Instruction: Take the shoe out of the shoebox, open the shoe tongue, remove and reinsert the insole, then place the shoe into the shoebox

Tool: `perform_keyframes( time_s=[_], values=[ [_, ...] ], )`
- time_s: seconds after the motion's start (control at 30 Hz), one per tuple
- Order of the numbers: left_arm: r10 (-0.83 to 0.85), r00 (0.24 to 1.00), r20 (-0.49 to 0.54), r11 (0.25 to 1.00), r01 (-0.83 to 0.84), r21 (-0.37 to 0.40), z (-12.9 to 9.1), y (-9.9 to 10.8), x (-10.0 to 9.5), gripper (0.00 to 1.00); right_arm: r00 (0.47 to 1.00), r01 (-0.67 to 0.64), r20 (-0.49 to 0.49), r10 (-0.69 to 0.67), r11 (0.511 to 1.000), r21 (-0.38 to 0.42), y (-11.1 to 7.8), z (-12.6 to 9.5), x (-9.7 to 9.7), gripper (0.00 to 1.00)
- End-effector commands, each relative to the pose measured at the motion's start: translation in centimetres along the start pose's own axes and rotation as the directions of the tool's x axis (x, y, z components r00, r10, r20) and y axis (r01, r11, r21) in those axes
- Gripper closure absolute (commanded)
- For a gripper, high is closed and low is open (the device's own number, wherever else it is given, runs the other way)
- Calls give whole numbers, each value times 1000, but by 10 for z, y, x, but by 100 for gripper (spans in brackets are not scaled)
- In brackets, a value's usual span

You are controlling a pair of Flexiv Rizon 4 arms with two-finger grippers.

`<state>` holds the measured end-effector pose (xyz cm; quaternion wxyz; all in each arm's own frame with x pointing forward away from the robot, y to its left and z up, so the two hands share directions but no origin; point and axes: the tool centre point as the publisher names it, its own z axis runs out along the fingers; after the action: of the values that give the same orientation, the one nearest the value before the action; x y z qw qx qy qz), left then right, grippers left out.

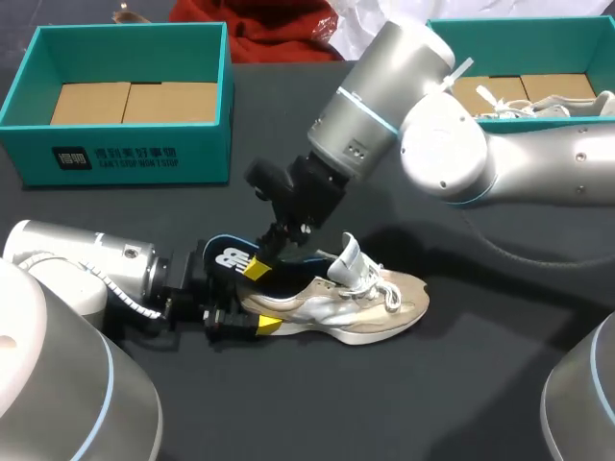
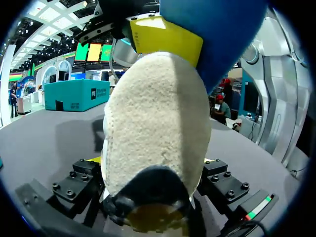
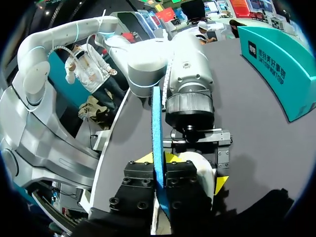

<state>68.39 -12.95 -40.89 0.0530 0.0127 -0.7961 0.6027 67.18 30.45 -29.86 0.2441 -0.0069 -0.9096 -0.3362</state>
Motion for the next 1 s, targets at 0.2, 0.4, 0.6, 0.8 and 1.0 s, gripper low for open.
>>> perform_keyframes(
  time_s=[0.2,0.4,0.6,0.8,1.0],
  values=[
    [0,1000,1,1000,0,-1,-1,4,0,100,999,35,17,-35,999,-5,22,-5,10,100],
    [0,1000,1,1000,0,-1,-1,4,0,100,999,35,17,-35,999,-5,22,-5,10,100],
    [0,1000,1,1000,0,-1,-1,4,0,100,997,50,55,-47,997,-57,38,-11,15,100],
    [0,1000,1,1000,0,-1,-1,4,0,100,989,134,88,-119,971,-199,77,-50,38,100],
    [0,1000,1,1000,0,-1,-1,4,0,100,987,161,73,-144,914,-373,100,-87,60,100]
  ],
)
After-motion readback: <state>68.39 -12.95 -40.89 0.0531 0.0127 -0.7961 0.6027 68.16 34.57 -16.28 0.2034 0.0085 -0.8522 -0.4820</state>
